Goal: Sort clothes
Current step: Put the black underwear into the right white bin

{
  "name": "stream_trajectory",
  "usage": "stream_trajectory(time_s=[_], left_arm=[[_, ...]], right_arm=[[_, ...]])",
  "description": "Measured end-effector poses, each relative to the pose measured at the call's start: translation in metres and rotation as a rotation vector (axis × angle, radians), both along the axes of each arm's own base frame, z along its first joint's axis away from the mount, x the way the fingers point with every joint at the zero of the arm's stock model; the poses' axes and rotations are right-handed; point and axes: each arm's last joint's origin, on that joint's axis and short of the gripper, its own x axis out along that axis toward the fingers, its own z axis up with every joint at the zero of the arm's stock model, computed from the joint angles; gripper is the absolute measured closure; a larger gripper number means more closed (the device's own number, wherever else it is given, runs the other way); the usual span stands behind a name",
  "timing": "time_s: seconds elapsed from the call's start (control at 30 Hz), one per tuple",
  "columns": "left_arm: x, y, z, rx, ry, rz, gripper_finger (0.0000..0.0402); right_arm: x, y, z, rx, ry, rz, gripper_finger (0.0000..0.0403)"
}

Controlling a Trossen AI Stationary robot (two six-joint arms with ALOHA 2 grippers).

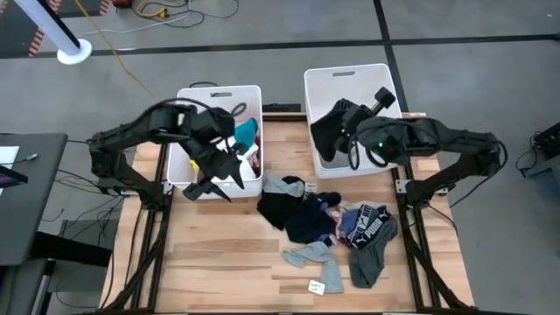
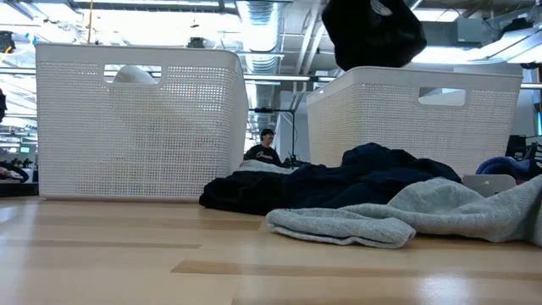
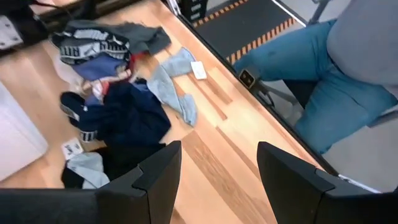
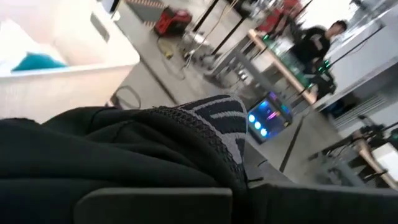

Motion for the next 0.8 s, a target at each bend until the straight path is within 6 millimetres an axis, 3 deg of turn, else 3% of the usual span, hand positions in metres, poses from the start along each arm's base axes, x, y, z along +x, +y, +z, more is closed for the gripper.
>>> stream_trajectory(time_s=[0.33, 0.63, 0.8], left_arm=[[0.019, -0.007, -0.040, -0.036, 0.063, -0.068, 0.0196], [0.029, -0.022, -0.061, -0.077, 0.060, -0.160, 0.0196], [0.033, -0.033, -0.075, -0.078, 0.057, -0.215, 0.0196]], right_arm=[[-0.020, -0.024, -0.001, 0.153, 0.057, 0.096, 0.0403], [-0.036, -0.051, 0.000, 0.261, 0.054, 0.105, 0.0403], [-0.034, -0.070, -0.021, 0.375, 0.071, 0.107, 0.0403]])
